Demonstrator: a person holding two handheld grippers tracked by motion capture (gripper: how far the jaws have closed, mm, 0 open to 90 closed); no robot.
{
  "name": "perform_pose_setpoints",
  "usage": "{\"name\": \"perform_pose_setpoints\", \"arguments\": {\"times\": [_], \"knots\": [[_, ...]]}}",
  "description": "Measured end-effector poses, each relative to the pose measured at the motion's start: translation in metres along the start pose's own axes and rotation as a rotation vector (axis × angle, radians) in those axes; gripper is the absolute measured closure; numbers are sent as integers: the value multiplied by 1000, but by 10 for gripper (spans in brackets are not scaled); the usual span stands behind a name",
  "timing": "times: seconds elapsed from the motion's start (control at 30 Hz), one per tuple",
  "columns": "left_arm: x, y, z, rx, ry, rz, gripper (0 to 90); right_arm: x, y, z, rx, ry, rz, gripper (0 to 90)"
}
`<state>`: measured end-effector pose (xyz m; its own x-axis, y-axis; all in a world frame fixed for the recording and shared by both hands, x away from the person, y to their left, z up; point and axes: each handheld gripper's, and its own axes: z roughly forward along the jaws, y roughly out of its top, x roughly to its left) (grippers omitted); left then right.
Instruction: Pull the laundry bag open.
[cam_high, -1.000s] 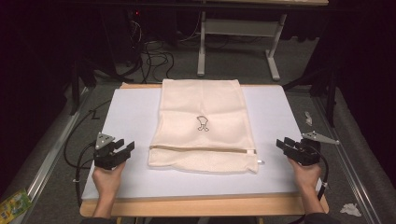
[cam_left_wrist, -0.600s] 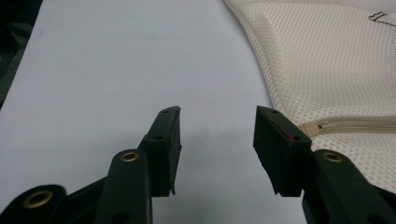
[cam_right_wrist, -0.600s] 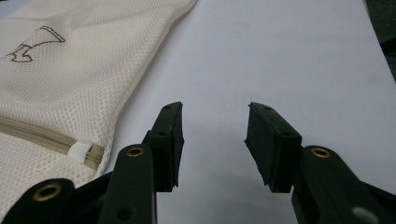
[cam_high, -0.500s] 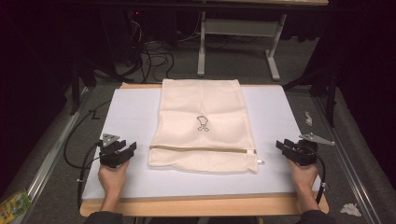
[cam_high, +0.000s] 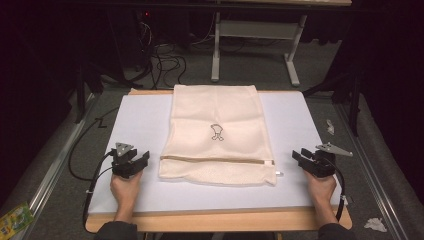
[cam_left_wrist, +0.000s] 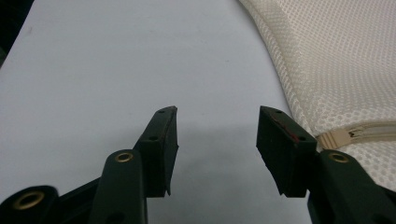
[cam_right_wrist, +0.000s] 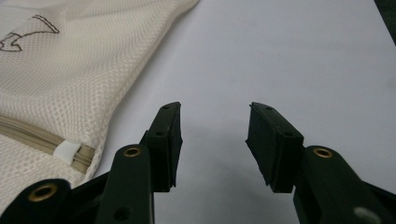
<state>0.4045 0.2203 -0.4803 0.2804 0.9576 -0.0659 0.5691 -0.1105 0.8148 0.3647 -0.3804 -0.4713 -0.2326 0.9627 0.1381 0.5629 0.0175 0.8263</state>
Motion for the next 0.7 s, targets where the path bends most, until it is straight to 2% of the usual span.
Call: {"name": "perform_pose_setpoints", "arguments": {"times": [0.2,0.27,0.37,0.47,0.7], "knots": [[-3,-3,1,-10,10,35,474,-1,-4,2,1,-9,27,517],[-5,-4,0,-17,12,51,466,1,-4,3,1,-25,-3,508],[-5,-5,0,-20,12,47,452,6,-4,4,17,-50,-43,503],[-4,-6,-1,-19,8,32,437,7,-4,4,18,-58,-44,494],[-3,-5,0,-5,5,28,435,6,-4,4,20,-58,-32,485]]}}
